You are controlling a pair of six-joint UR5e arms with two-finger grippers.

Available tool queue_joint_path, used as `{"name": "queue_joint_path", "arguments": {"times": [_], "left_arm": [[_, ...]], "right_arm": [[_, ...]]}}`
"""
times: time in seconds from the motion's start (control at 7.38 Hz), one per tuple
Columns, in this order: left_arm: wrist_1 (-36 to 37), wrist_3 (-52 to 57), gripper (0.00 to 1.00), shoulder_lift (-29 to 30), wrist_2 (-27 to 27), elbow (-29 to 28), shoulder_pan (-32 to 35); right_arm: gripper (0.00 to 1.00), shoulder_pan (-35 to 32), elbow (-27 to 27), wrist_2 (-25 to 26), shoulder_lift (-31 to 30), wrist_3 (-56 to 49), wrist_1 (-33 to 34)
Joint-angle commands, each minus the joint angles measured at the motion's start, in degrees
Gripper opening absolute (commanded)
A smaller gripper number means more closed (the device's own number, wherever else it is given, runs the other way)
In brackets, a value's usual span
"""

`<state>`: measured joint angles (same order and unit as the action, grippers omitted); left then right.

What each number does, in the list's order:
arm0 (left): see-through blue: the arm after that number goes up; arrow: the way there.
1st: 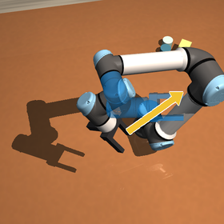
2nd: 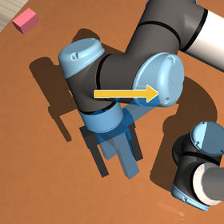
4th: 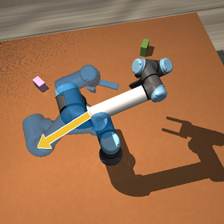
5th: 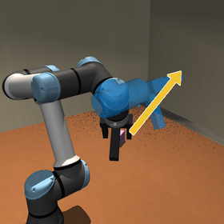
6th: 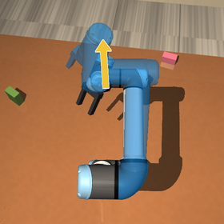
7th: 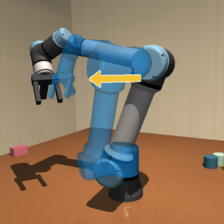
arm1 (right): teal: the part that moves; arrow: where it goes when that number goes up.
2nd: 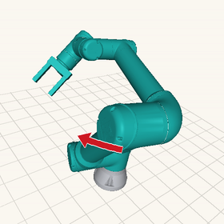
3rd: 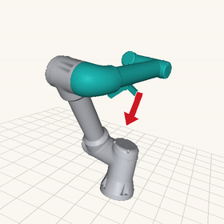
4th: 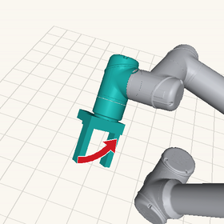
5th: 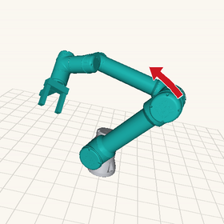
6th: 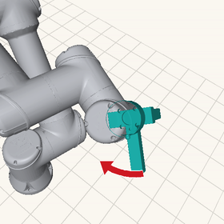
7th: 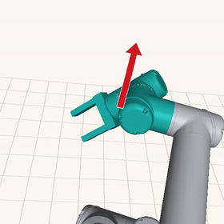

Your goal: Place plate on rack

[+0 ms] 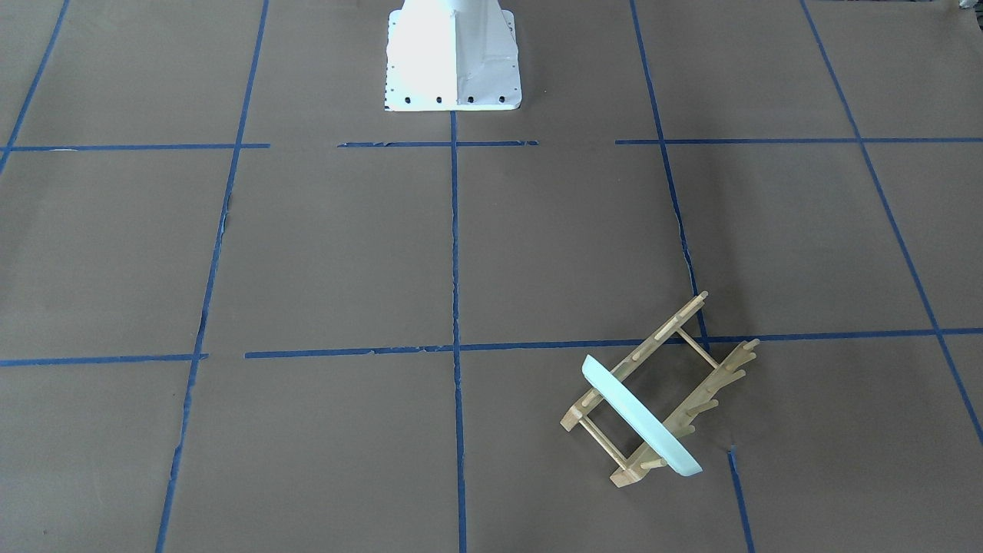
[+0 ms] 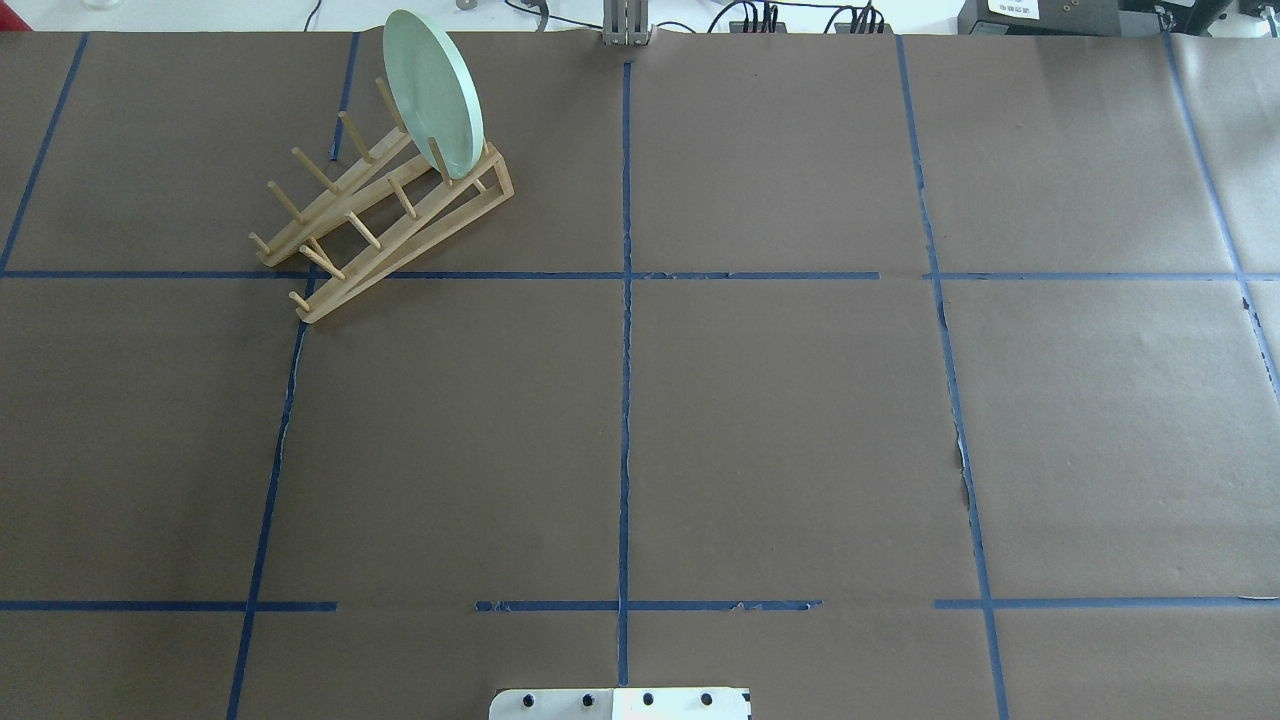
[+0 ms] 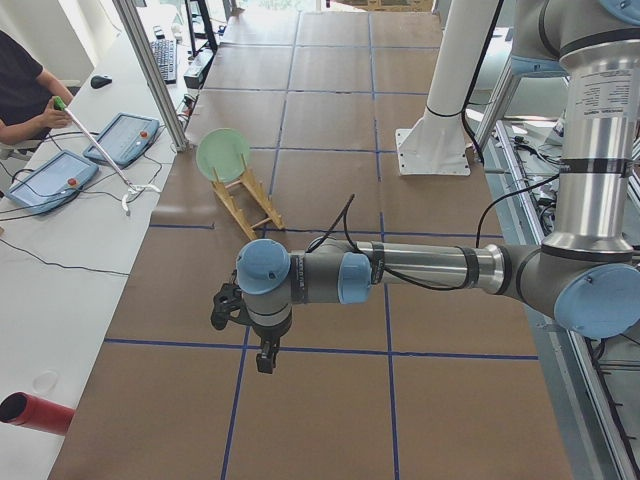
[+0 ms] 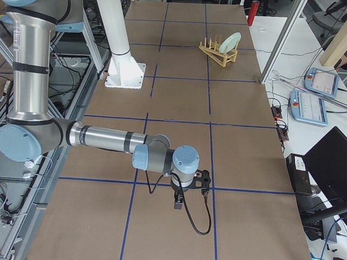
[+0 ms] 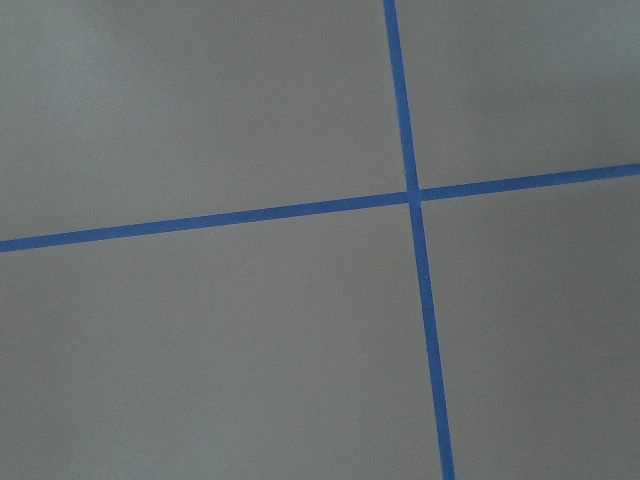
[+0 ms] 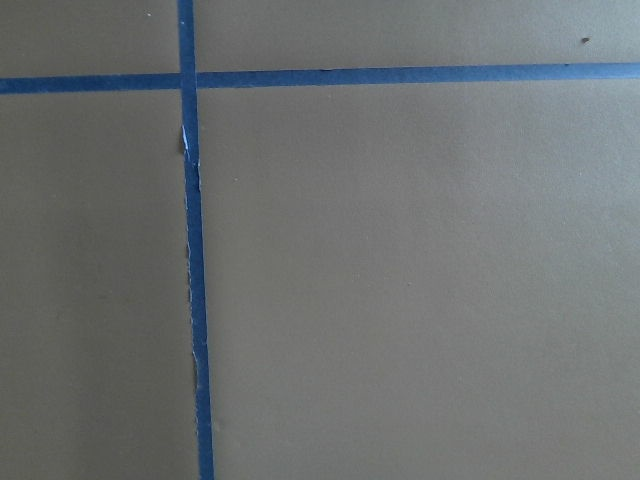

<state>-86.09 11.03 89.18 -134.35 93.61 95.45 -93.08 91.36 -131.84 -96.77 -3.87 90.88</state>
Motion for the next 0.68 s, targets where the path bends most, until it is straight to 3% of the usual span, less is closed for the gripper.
{"name": "queue_joint_path", "arguments": {"times": [0.0, 0.54], "left_arm": [[1.45, -0.13, 1.00, -0.06, -1.53, 0.34, 0.00], [1.54, 0.22, 1.00, -0.33, -1.09, 1.31, 0.09]], "right_arm": [[1.00, 0.00, 0.04, 0.00, 0.00, 0.00, 0.00], [1.00, 0.00, 0.04, 0.00, 0.00, 0.00, 0.00]]}}
